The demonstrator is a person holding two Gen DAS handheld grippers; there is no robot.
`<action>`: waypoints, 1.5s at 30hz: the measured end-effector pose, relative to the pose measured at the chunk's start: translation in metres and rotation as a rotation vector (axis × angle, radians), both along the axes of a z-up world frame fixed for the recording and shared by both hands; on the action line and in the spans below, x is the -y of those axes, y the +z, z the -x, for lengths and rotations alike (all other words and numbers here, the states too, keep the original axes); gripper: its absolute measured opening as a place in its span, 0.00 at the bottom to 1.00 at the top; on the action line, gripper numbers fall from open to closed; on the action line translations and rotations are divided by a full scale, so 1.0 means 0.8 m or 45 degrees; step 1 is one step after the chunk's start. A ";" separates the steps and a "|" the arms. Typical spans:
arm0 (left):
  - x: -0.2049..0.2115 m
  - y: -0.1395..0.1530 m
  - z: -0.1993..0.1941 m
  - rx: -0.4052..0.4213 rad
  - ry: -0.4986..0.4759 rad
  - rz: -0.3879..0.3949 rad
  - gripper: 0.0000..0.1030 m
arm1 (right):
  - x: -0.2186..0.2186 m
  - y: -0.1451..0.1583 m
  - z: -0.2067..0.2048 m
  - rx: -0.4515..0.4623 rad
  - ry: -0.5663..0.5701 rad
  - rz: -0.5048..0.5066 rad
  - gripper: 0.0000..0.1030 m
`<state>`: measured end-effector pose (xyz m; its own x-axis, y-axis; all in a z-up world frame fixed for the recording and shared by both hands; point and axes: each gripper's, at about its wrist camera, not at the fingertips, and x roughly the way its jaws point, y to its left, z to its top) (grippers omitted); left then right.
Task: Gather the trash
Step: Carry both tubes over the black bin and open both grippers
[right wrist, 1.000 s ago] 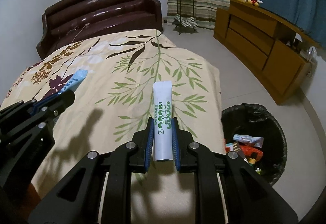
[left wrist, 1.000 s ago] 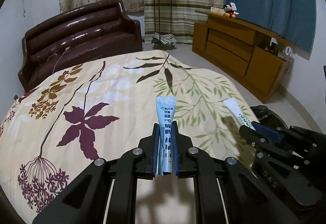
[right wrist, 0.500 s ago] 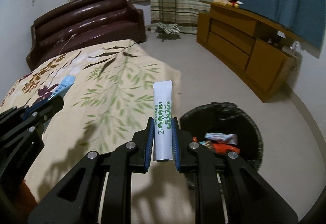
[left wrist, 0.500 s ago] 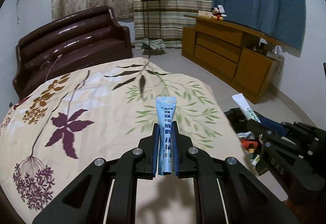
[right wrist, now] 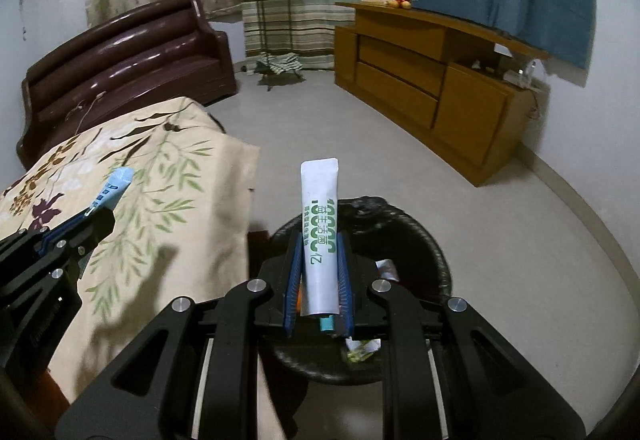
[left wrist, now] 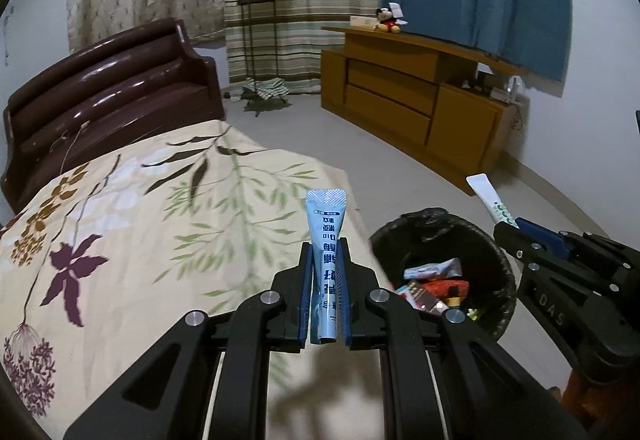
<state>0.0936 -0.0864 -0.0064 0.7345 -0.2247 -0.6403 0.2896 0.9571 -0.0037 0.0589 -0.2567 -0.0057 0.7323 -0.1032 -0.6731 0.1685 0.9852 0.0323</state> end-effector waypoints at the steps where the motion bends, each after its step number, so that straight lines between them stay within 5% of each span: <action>1: 0.006 0.000 -0.001 0.002 -0.010 0.001 0.12 | 0.005 -0.001 0.000 0.000 -0.009 -0.001 0.16; 40: 0.114 -0.033 -0.048 -0.028 -0.133 -0.085 0.12 | 0.084 -0.039 -0.023 -0.032 -0.184 -0.046 0.18; 43: 0.116 -0.035 -0.050 -0.032 -0.129 -0.088 0.18 | 0.087 -0.042 -0.025 -0.033 -0.189 -0.056 0.23; 45: 0.117 -0.035 -0.052 -0.040 -0.122 -0.087 0.35 | 0.089 -0.045 -0.025 -0.037 -0.194 -0.060 0.26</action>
